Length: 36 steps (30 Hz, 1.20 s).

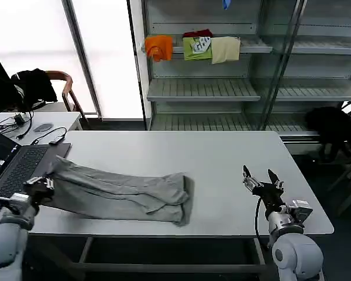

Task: Fold and organize the clothes.

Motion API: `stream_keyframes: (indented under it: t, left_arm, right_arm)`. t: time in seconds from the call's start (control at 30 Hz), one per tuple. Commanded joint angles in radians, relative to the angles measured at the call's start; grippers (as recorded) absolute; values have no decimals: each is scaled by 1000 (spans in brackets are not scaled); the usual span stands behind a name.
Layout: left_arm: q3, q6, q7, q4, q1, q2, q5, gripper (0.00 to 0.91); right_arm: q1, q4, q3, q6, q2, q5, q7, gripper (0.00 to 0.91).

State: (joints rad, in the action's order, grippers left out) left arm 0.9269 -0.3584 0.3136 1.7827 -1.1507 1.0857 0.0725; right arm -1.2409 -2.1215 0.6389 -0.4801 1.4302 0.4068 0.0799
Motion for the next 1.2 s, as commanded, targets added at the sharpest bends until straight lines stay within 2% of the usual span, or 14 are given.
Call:
stream_keyframes:
  t: [0.03,0.27,0.33,0.5,0.6,0.8,1.2]
  left_arm:
    - [78,0,71,-61,55,-148,82,0]
    - [7,-77,43,122,15,-41,16,10]
    - [-48,-111,39,205,-2,29,-4,10]
    - [-261,-200,-17,322,8,118,-24,10]
    - [-382,-218,-96,314,30,152,-24,10]
    - [-532,-220,-160,271,27,199,-13,10]
    - [-663,-221,-223,172,33,265,25,10]
  right_arm:
    - [-1,7,2,1,0,0,-1,907]
    - [-6,21,-1,2,0,-7,-1,907]
    - [-8,23,-2,2,2,-8,0,907]
    - [-14,27,-2,4,0,-8,-2,907]
    - [-18,26,-1,6,2,-8,-2,907]
    - [-38,19,13,11,-7,-6,-6,907]
    - [-55,18,19,19,-8,-8,-9,907]
